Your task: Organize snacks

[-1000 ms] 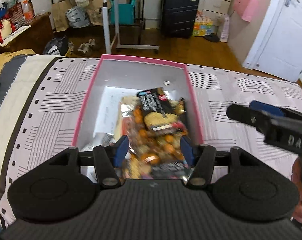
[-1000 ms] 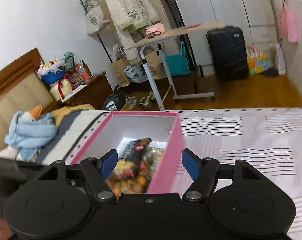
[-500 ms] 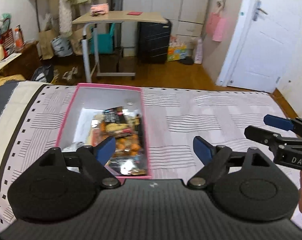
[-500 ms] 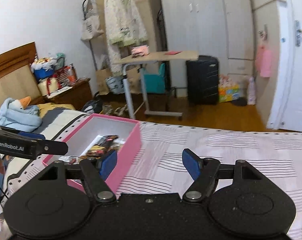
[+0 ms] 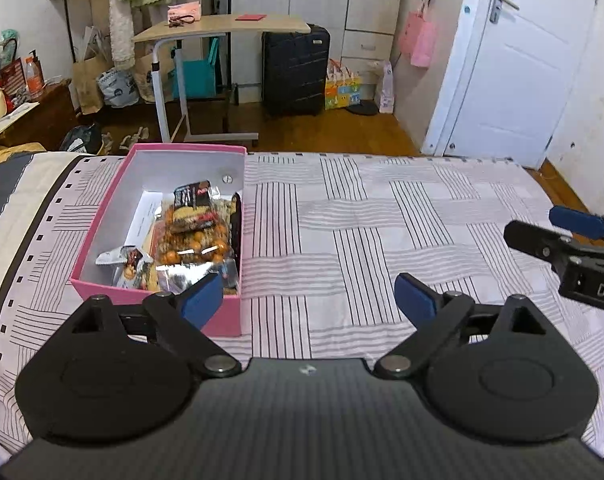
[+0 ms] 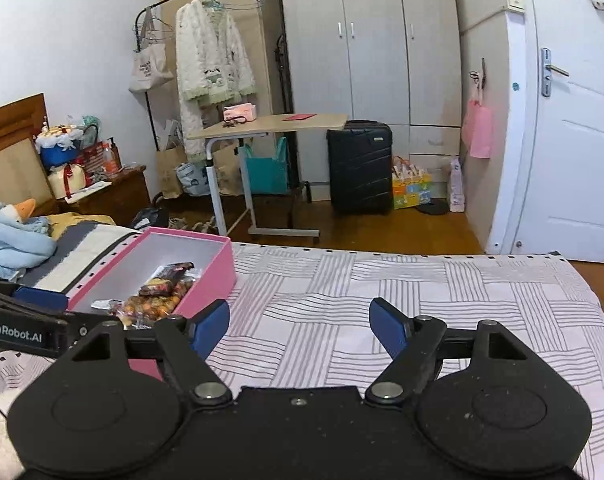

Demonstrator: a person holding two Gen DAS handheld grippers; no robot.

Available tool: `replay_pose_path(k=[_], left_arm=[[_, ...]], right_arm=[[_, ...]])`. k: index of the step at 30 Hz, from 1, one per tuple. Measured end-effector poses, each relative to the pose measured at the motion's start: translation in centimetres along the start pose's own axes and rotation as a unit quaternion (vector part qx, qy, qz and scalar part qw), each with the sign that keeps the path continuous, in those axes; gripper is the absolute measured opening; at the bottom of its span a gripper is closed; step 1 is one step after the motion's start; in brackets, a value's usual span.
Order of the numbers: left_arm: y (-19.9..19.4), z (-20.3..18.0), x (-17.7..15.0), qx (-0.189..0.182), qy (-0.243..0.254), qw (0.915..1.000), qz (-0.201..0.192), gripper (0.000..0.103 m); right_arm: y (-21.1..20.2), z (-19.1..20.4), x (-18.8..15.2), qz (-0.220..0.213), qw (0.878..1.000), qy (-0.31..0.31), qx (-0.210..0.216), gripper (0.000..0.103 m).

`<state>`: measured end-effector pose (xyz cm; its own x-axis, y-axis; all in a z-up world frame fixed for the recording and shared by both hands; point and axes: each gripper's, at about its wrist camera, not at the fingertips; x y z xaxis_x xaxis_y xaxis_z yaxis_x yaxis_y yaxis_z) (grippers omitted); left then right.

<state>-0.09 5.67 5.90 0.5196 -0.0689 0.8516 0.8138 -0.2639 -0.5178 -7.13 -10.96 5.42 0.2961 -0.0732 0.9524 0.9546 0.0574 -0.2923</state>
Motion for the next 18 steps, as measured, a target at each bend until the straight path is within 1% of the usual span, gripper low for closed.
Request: replay_pose_path(k=[3, 5, 7, 9, 10, 12, 16, 18], left_arm=[[-0.5, -0.7, -0.6, 0.01, 0.005, 0.9999, -0.007, 0.093], [-0.8, -1.2, -0.9, 0.013, 0.013, 0.9998, -0.01, 0.093], [-1.3, -1.7, -1.2, 0.018, 0.022, 0.9995, -0.016, 0.093], [-1.6, -2.1, -1.7, 0.023, 0.027, 0.9991, -0.023, 0.093], [-1.7, -2.2, -1.9, 0.022, 0.03, 0.999, -0.024, 0.093], [-1.8, -2.3, -2.3, 0.024, 0.029, 0.999, -0.025, 0.093], [-2.1, -2.3, -3.2, 0.04, 0.025, 0.9983, -0.035, 0.093], [-2.1, -2.3, -3.6, 0.045, 0.028, 0.9979, -0.038, 0.093]], right_arm=[[-0.6, -0.4, -0.5, 0.001, 1.0, 0.01, -0.007, 0.082], [-0.7, -0.3, -0.9, 0.003, 1.0, 0.012, -0.012, 0.084], [-1.0, -0.4, -1.4, 0.005, 1.0, 0.011, -0.02, 0.089], [-0.9, -0.3, -1.9, 0.013, 1.0, 0.008, -0.027, 0.101], [-0.9, -0.3, -2.3, 0.021, 0.999, 0.007, -0.031, 0.103], [-0.8, -0.2, -3.0, 0.035, 0.998, 0.005, -0.042, 0.103], [-1.0, -0.2, -4.5, 0.047, 0.996, 0.013, -0.074, 0.103], [-1.2, -0.2, -4.9, 0.049, 0.995, 0.014, -0.083, 0.103]])
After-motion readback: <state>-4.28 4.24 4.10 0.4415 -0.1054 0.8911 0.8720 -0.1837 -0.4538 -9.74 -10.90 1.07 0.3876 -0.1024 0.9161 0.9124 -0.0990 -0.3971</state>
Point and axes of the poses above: each gripper's, at about its wrist camera, not at the fingertips, and y roughly the way its jaws point, z to its left, x to its top, and after that the axes turned 13 degrees about -z, right-handed
